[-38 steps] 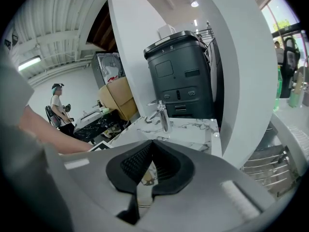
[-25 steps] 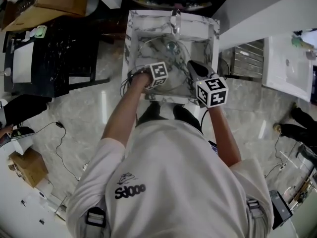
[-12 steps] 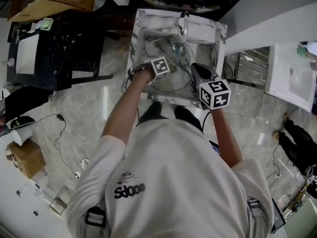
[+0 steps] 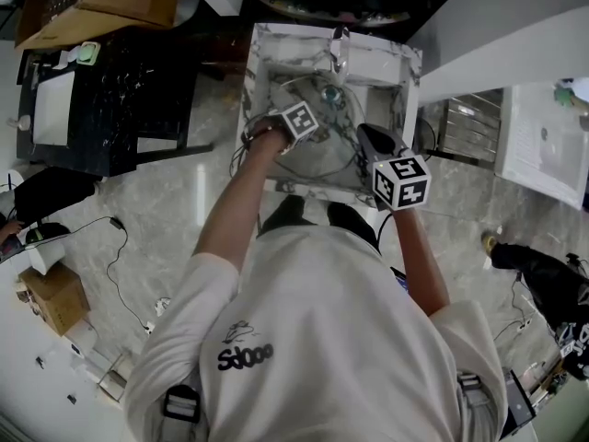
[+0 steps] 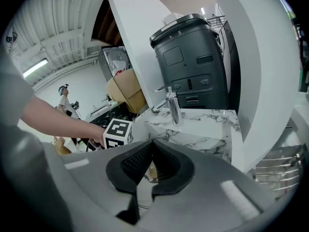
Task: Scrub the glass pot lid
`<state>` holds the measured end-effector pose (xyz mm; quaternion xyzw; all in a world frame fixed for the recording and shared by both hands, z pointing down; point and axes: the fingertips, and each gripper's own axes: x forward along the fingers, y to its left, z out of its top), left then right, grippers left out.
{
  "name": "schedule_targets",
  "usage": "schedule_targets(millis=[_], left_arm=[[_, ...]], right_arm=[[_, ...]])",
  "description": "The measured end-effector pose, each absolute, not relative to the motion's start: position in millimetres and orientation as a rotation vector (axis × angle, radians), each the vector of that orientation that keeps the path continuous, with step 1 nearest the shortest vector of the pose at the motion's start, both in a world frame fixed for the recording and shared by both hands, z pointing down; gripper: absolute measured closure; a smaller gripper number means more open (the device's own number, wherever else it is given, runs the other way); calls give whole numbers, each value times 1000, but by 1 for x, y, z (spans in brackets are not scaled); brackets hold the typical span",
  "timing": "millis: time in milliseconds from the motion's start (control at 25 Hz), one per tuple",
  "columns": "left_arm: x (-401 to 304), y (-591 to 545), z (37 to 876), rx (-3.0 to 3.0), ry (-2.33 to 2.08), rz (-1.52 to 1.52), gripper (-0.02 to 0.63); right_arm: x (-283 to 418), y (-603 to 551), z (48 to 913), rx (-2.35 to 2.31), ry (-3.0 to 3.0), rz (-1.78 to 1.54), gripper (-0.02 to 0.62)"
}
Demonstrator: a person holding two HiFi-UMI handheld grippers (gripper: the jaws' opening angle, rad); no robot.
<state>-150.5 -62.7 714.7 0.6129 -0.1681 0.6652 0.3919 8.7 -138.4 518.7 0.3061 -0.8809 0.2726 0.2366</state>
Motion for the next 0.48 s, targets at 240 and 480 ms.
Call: schedule_targets(millis=[240,480], left_arm=[[-145,-97,719,1600,-630,1578,568],[-136,-137,735,1689,-791,1515,574]], right_arm=[[11,-141,519,845,-2416,766,592],[15,-141,522,837,-2407,785,592]])
